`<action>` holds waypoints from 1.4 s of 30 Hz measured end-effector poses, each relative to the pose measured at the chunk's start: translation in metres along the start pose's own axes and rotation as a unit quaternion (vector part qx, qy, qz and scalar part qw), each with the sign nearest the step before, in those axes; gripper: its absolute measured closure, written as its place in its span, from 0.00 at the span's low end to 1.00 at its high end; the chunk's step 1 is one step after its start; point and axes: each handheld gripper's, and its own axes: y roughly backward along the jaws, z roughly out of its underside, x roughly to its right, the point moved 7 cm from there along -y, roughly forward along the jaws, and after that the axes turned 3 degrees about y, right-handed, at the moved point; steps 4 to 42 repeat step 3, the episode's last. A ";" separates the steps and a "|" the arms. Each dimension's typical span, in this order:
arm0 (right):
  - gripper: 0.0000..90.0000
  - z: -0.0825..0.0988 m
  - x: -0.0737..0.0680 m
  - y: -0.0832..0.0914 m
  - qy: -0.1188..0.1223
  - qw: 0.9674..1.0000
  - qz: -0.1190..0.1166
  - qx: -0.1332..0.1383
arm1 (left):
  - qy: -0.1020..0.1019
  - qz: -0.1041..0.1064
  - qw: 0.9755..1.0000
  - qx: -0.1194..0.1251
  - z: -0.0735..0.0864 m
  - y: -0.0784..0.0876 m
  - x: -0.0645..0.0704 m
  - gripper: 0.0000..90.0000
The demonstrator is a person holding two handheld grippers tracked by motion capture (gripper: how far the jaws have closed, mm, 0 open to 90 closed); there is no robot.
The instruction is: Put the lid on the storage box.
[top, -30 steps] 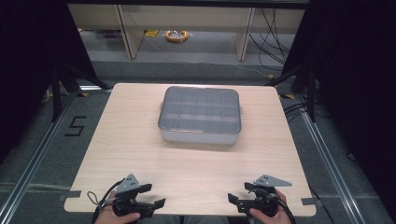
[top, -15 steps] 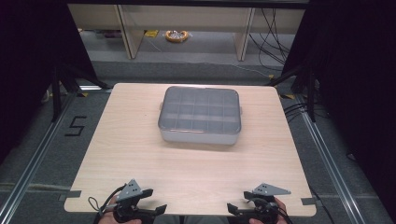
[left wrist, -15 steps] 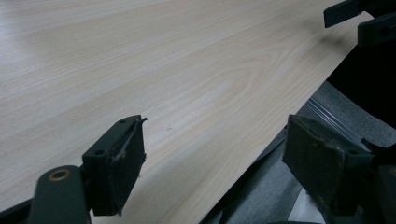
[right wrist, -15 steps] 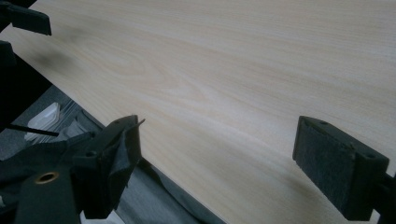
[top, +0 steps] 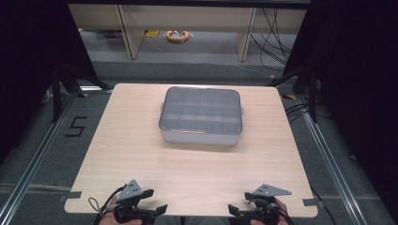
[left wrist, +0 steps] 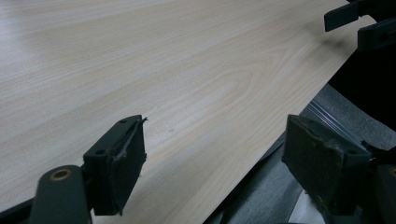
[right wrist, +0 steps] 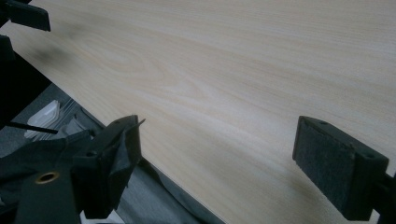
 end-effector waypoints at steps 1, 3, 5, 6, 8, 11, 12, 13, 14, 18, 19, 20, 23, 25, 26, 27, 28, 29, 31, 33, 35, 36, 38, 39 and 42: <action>0.18 0.000 0.000 -0.001 -0.001 1.000 -0.002 -0.001 | -0.002 -0.001 1.000 0.001 0.000 0.000 0.000 0.23; 0.19 0.001 0.000 -0.001 -0.001 1.000 0.002 -0.006 | -0.006 -0.002 1.000 -0.003 0.000 0.001 -0.002 0.23; 0.19 0.001 0.000 -0.001 -0.001 1.000 0.002 -0.006 | -0.006 -0.002 1.000 -0.003 0.000 0.001 -0.002 0.23; 0.19 0.001 0.000 -0.001 -0.001 1.000 0.002 -0.006 | -0.006 -0.002 1.000 -0.003 0.000 0.001 -0.002 0.23; 0.19 0.001 0.000 -0.001 -0.001 1.000 0.002 -0.006 | -0.006 -0.002 1.000 -0.003 0.000 0.001 -0.002 0.23; 0.19 0.001 0.000 -0.001 -0.001 1.000 0.002 -0.006 | -0.006 -0.002 1.000 -0.003 0.000 0.001 -0.002 0.23; 0.19 0.001 0.000 -0.001 -0.001 1.000 0.002 -0.006 | -0.006 -0.002 1.000 -0.003 0.000 0.001 -0.002 0.23; 0.19 0.001 0.000 -0.001 -0.001 1.000 0.002 -0.006 | -0.006 -0.002 1.000 -0.003 0.000 0.001 -0.002 0.23; 0.19 0.001 0.000 -0.001 -0.001 1.000 0.002 -0.006 | -0.006 -0.002 1.000 -0.003 0.000 0.001 -0.002 0.23; 0.19 0.001 0.000 -0.001 -0.001 1.000 0.002 -0.006 | -0.006 -0.002 1.000 -0.003 0.000 0.001 -0.002 0.23; 0.19 0.001 0.000 -0.001 -0.001 1.000 0.002 -0.006 | -0.006 -0.002 1.000 -0.003 0.000 0.001 -0.002 0.23; 0.19 0.001 0.000 -0.001 -0.001 1.000 0.002 -0.006 | -0.006 -0.002 1.000 -0.003 0.000 0.001 -0.002 0.23; 0.19 0.001 0.000 -0.001 -0.001 1.000 0.002 -0.006 | -0.006 -0.002 1.000 -0.003 0.000 0.001 -0.002 0.23; 0.19 0.001 0.000 -0.001 -0.001 1.000 0.002 -0.006 | -0.006 -0.002 1.000 -0.003 0.000 0.001 -0.002 0.23; 0.19 0.001 0.000 -0.001 -0.001 1.000 0.002 -0.006 | -0.006 -0.002 1.000 -0.003 0.000 0.001 -0.002 0.23; 0.19 0.001 0.000 -0.001 -0.001 1.000 0.002 -0.006 | -0.006 -0.002 1.000 -0.003 0.000 0.001 -0.002 0.23; 0.19 0.001 0.000 -0.001 -0.001 1.000 0.002 -0.006 | -0.006 -0.002 1.000 -0.003 0.000 0.001 -0.002 0.23; 0.19 0.001 0.000 -0.001 -0.001 1.000 0.002 -0.006 | -0.006 -0.002 1.000 -0.003 0.000 0.001 -0.002 0.23; 0.19 0.001 0.000 -0.001 -0.001 1.000 0.002 -0.006 | -0.006 -0.002 1.000 -0.003 0.000 0.001 -0.002 0.23; 0.19 0.001 0.000 -0.001 -0.001 1.000 0.002 -0.006 | -0.006 -0.002 1.000 -0.003 0.000 0.001 -0.002 0.23; 0.19 0.001 0.000 -0.001 -0.001 1.000 0.002 -0.006 | -0.006 -0.002 1.000 -0.003 0.000 0.001 -0.002 0.23; 0.19 0.001 0.000 -0.001 -0.001 1.000 0.002 -0.006 | -0.006 -0.002 1.000 -0.003 0.000 0.001 -0.002 0.23; 0.19 0.001 0.000 -0.001 -0.001 1.000 0.002 -0.006 | -0.006 -0.002 1.000 -0.003 0.000 0.001 -0.002 0.23; 0.19 0.001 0.000 -0.001 -0.001 1.000 0.002 -0.006 | -0.006 -0.002 1.000 -0.003 0.000 0.001 -0.002 0.23; 0.19 0.001 0.000 -0.001 -0.001 1.000 0.002 -0.006 | -0.006 -0.002 1.000 -0.003 0.000 0.001 -0.002 0.23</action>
